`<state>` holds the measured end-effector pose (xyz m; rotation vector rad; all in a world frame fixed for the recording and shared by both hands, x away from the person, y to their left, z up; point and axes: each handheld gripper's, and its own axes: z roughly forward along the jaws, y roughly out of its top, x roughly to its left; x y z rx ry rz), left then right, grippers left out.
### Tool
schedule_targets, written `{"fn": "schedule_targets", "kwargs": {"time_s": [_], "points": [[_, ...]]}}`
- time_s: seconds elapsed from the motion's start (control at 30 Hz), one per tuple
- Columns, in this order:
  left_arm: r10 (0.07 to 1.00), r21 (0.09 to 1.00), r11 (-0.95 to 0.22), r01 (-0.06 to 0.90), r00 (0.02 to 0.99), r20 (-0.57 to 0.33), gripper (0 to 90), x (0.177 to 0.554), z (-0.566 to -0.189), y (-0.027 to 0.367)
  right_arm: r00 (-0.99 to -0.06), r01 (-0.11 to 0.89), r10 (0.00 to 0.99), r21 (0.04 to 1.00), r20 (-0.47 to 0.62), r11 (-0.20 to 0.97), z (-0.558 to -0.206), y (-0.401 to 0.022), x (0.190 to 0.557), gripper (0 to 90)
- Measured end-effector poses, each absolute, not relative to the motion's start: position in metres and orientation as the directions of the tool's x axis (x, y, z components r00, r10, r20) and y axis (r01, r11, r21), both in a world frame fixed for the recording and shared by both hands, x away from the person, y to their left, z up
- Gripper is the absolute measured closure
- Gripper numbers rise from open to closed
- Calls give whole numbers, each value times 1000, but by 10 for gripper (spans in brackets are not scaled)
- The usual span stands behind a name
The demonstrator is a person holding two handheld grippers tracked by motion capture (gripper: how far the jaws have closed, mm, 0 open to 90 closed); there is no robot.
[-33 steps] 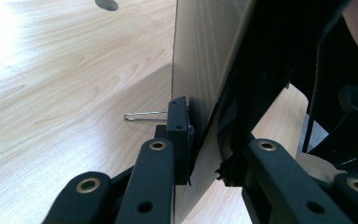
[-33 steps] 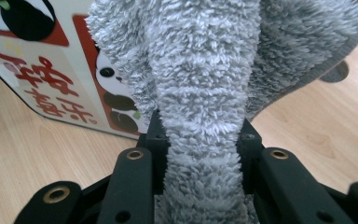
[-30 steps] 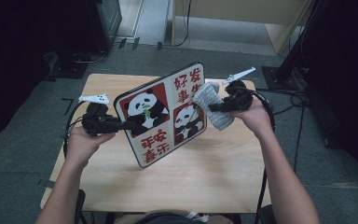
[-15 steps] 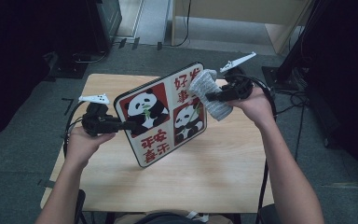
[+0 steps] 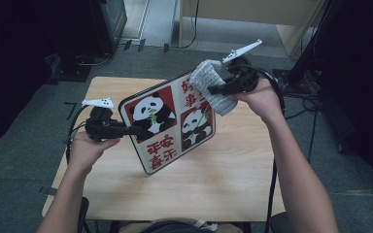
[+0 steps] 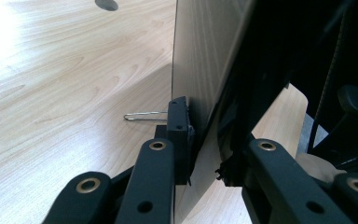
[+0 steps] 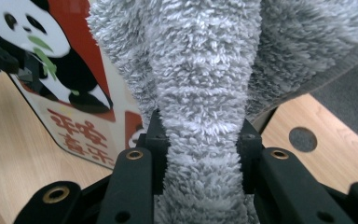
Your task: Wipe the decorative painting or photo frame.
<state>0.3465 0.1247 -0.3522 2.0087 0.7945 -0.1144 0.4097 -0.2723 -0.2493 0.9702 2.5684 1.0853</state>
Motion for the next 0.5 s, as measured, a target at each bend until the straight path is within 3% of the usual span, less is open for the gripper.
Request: {"fn": "schedule_targets", "kwargs": {"time_s": [0.5], "points": [[482, 741, -350, 573, 788, -382, 785, 347, -353, 125, -777, 489, 626, 688, 65, 536, -246, -251, 421, 675]]}}
